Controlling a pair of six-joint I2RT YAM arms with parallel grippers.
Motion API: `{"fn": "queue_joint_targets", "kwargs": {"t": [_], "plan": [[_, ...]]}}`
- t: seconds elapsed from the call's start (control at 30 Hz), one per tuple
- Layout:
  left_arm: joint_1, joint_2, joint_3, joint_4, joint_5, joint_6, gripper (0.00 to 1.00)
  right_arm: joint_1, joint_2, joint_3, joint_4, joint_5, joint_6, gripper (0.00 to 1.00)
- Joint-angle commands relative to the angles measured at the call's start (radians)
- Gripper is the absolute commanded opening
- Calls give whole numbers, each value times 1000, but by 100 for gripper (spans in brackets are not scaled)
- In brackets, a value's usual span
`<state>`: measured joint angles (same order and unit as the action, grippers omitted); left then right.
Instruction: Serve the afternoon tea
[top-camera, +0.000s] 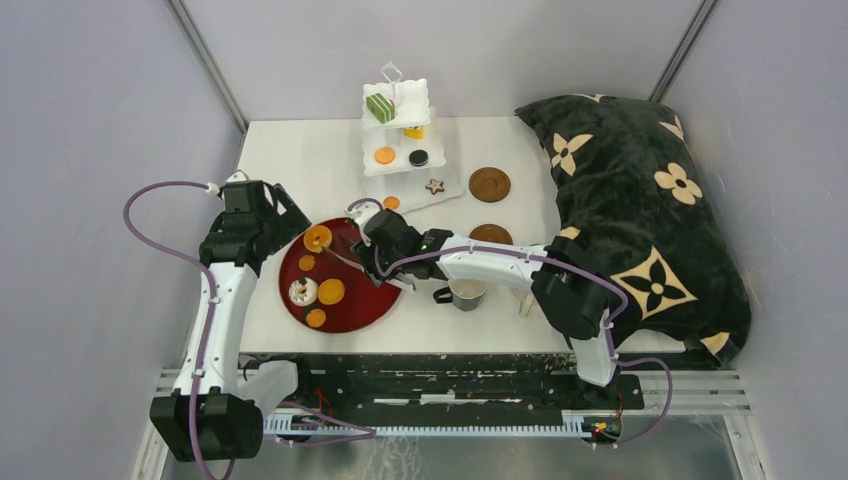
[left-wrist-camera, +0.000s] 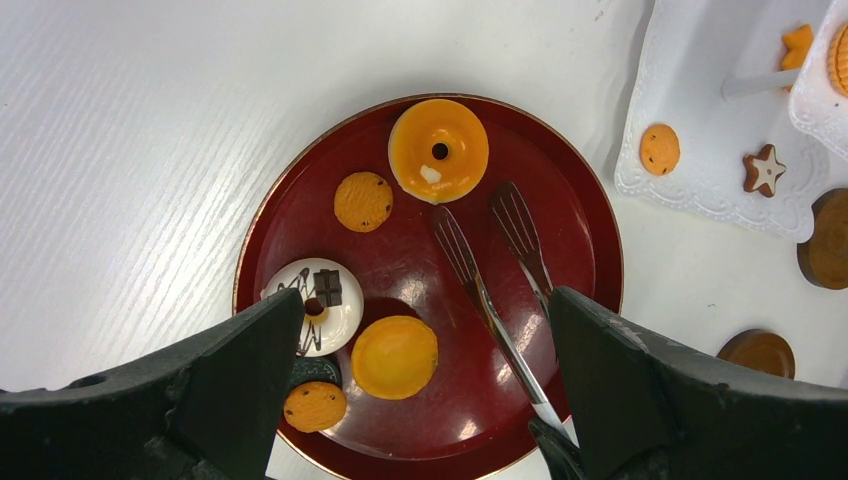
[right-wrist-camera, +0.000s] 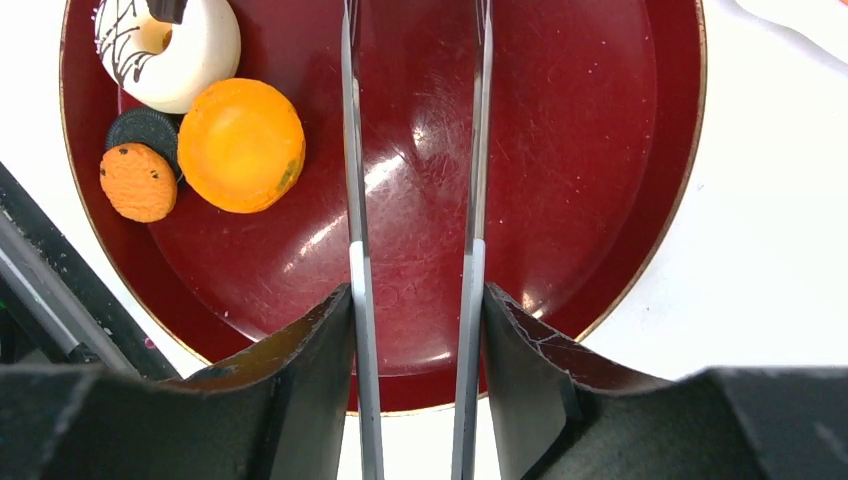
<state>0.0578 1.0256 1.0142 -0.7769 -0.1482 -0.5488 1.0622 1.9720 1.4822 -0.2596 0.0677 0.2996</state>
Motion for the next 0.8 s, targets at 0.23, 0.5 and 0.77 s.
{"fn": "queue_joint_targets", "kwargs": {"t": [0.23, 0.5, 0.77], "plan": [[5, 12, 3, 25, -12, 33, 99, 4, 42, 98, 57, 3, 8, 53], [6, 8, 4, 25, -13, 37, 99, 5, 51, 119, 51, 9, -14, 42], [6, 13, 10, 25, -9, 35, 99, 4, 4, 92, 48, 12, -17, 19]]}}
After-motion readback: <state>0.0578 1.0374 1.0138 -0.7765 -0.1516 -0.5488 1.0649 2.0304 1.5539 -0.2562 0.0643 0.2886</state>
